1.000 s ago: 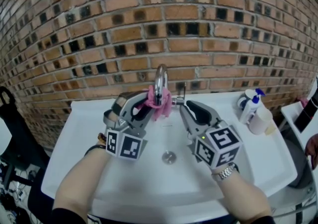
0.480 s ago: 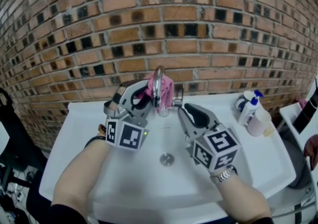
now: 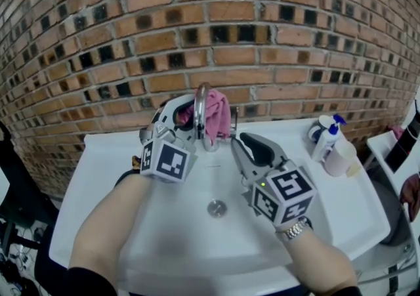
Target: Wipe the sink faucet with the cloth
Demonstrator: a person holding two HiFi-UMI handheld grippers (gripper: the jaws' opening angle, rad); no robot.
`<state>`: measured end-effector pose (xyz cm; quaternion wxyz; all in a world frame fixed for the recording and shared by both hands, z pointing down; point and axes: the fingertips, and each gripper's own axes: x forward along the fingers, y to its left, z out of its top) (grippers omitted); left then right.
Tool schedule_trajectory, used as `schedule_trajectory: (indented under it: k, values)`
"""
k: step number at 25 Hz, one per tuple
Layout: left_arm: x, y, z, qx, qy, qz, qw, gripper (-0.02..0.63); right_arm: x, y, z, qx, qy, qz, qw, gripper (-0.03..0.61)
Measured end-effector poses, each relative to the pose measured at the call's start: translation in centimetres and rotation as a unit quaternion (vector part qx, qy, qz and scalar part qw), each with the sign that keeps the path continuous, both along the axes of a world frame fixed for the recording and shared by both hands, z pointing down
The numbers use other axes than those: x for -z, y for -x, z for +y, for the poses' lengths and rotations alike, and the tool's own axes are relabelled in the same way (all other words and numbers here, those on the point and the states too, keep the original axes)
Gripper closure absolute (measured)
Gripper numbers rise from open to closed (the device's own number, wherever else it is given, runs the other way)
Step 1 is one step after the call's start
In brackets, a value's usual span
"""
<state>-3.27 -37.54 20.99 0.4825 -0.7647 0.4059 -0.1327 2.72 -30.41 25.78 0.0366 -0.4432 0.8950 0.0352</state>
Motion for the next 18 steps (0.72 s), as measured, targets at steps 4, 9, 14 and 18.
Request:
schedule_trajectory:
  k: [4,9,14,18]
  values:
    - [-1.3,-0.1,-0.7,-0.003,0.034,0.004,0.9994,0.531,0.0,-0.1,-0.1,-0.001,0.001,0.0,1.0,0.486]
    - [-3.1,-0.2,-0.9,-0.001,0.058,-0.001,0.9983,0.531,-0.2,-0.1,0.0,0.0,0.002,0.001,1.0,0.486]
    - [-5.2,-0.1,-1.0,0.004,0.087,-0.007,0.9961,0.531,-0.4,0.0,-0.2,-0.001,0.007,0.001,1.0,0.486]
    - [-7.4,0.1,-1.2,0.01,0.11,-0.014,0.9937,0.531,-0.6,0.0,-0.3,0.001,0.009,0.0,1.0,0.486]
